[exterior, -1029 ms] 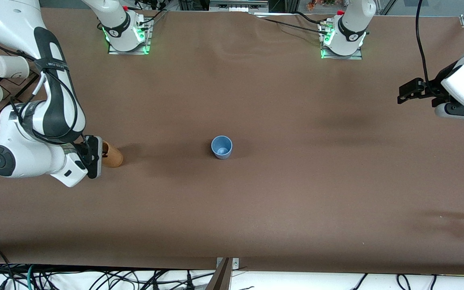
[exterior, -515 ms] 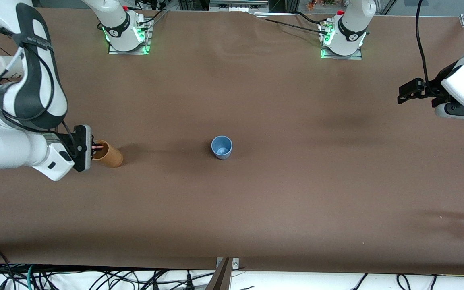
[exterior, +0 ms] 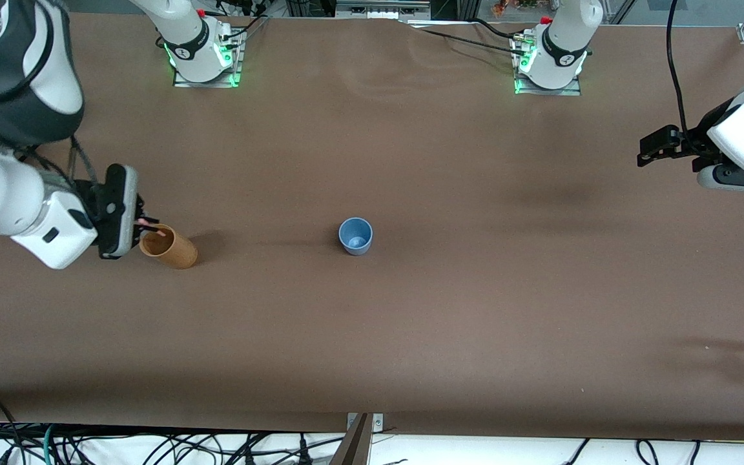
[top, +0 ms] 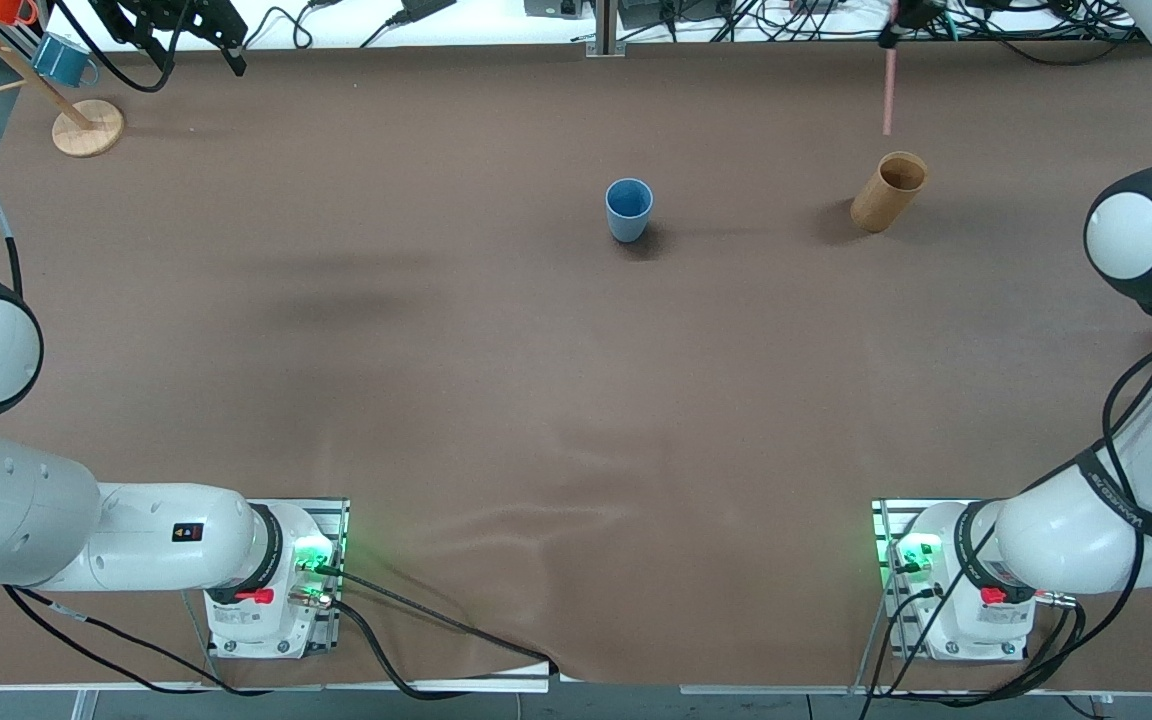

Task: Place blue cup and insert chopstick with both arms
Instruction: 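Lift the pink chopstick out of the tan cup with the right gripper, then carry the chopstick over the blue cup with the right gripper, then lower the chopstick into the blue cup and open the right gripper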

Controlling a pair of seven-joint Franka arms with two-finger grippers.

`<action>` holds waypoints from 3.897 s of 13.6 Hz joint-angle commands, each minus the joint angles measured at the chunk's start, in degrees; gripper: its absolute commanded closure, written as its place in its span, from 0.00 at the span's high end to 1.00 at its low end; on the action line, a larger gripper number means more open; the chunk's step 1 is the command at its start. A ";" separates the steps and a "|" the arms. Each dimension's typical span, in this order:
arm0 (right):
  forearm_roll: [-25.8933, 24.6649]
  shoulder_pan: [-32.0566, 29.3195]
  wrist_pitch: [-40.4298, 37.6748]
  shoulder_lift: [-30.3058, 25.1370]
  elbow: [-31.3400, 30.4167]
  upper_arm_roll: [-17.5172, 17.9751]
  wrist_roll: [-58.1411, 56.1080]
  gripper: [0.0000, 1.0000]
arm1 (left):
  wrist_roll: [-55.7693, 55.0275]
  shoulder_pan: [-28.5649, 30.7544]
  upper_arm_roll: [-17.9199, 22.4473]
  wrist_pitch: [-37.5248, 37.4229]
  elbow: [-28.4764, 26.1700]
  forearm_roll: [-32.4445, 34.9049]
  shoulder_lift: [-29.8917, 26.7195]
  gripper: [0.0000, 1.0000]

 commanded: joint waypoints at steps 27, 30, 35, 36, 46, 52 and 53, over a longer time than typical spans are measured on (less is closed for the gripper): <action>1.35 20.46 32.33 4.60 -10.90 4.39 43.68 0.00 | 1.05 0.02 -0.09 -0.25 1.36 -1.19 0.59 1.00; 1.35 20.46 30.82 4.15 -10.55 4.21 43.77 0.00 | 1.05 0.02 -0.09 -0.25 1.36 -1.19 0.59 1.00; 1.35 20.46 31.43 4.68 -10.55 4.30 43.77 0.00 | 1.05 0.02 -0.09 -0.25 1.36 -1.19 0.59 1.00; 0.83 20.54 32.22 5.29 -10.55 4.30 43.68 0.00 | 1.05 0.02 -0.09 -0.25 1.36 -1.27 0.59 1.00; 0.12 20.98 34.78 5.47 -10.55 4.48 45.79 1.00 | 1.05 0.02 -0.09 -0.25 1.36 -1.28 0.59 1.00; -0.23 20.54 25.14 1.26 -10.46 -2.00 46.32 1.00 | 1.05 0.02 -0.09 -0.25 1.36 -1.28 0.59 1.00; -0.49 20.54 22.58 0.29 -10.46 -5.07 46.23 1.00 | 1.05 0.02 -0.09 -0.25 1.36 -1.28 0.59 1.00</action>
